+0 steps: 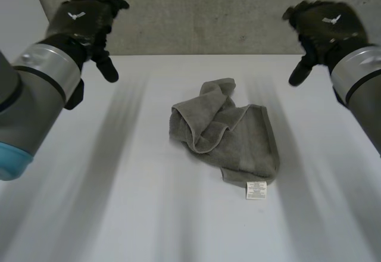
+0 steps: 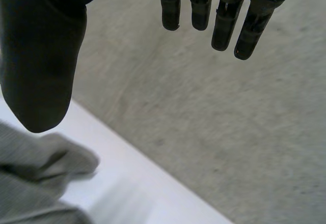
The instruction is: Fold the towel.
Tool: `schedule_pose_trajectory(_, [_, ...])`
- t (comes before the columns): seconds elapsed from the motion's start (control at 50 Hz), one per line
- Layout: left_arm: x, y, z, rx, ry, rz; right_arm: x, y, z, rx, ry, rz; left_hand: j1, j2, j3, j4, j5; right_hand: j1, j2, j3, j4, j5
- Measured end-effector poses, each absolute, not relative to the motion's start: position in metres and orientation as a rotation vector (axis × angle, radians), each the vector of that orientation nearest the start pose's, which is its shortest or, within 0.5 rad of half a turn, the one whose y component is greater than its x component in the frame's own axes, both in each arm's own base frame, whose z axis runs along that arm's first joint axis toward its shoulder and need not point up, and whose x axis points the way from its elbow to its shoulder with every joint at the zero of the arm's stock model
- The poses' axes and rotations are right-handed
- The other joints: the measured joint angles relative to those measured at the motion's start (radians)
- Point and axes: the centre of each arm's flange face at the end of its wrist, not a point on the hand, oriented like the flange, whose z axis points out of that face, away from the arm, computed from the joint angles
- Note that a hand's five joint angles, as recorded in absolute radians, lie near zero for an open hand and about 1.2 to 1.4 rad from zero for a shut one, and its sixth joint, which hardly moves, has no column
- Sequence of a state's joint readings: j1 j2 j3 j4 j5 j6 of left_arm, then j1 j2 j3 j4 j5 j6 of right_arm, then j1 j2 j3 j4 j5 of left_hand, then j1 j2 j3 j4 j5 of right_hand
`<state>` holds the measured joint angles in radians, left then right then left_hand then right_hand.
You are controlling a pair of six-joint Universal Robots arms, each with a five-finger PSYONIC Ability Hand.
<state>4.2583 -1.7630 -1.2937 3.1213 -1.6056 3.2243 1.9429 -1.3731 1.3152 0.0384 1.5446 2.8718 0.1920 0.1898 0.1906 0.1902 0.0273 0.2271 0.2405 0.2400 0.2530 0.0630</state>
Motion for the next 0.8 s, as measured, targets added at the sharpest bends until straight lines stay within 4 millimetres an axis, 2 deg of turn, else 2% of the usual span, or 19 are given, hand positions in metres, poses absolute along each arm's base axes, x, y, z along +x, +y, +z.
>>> schedule_pose_trajectory(0.12, [-0.292, -0.271, 0.304, 0.837, 2.186, -2.381, 0.27, -0.288, 0.284, -0.869, 2.075, -1.966, -0.001, -0.001, 0.0, -0.001, 0.0, 0.0, 0.0, 0.0, 0.0, 0.0])
schedule_pose_trajectory(0.22, [-0.322, -0.272, 0.265, 1.118, 2.098, -2.286, 0.286, -0.298, 0.24, -0.942, 2.11, -1.741, -0.001, -0.001, 0.0, -0.001, 0.0, 0.008, 0.0, 0.002, 0.0, 0.0])
schedule_pose_trajectory(0.38, [-0.352, -0.281, 0.202, 1.387, 2.033, -2.173, 0.299, -0.318, 0.177, -0.844, 2.184, -1.528, 0.006, 0.009, 0.008, 0.008, 0.0, 0.122, 0.108, 0.113, 0.098, 0.127])
schedule_pose_trajectory(0.48, [-0.367, -0.286, 0.172, 1.483, 2.029, -2.168, 0.304, -0.329, 0.148, -0.765, 2.202, -1.481, 0.051, 0.052, 0.049, 0.048, 0.0, 0.211, 0.2, 0.207, 0.194, 0.218])
schedule_pose_trajectory(0.64, [-0.386, -0.295, 0.142, 1.557, 2.014, -2.204, 0.312, -0.34, 0.122, -0.736, 2.159, -1.507, 0.203, 0.205, 0.204, 0.204, 0.019, 0.307, 0.292, 0.296, 0.282, 0.303])
schedule_pose_trajectory(0.72, [-0.39, -0.299, 0.137, 1.557, 2.001, -2.22, 0.32, -0.341, 0.116, -0.747, 2.116, -1.511, 0.332, 0.334, 0.333, 0.333, 0.137, 0.344, 0.325, 0.33, 0.315, 0.333])
schedule_pose_trajectory(0.8, [-0.393, -0.304, 0.136, 1.546, 1.987, -2.235, 0.331, -0.338, 0.111, -0.766, 2.05, -1.473, 0.593, 0.602, 0.588, 0.59, 0.398, 0.418, 0.403, 0.406, 0.382, 0.398])
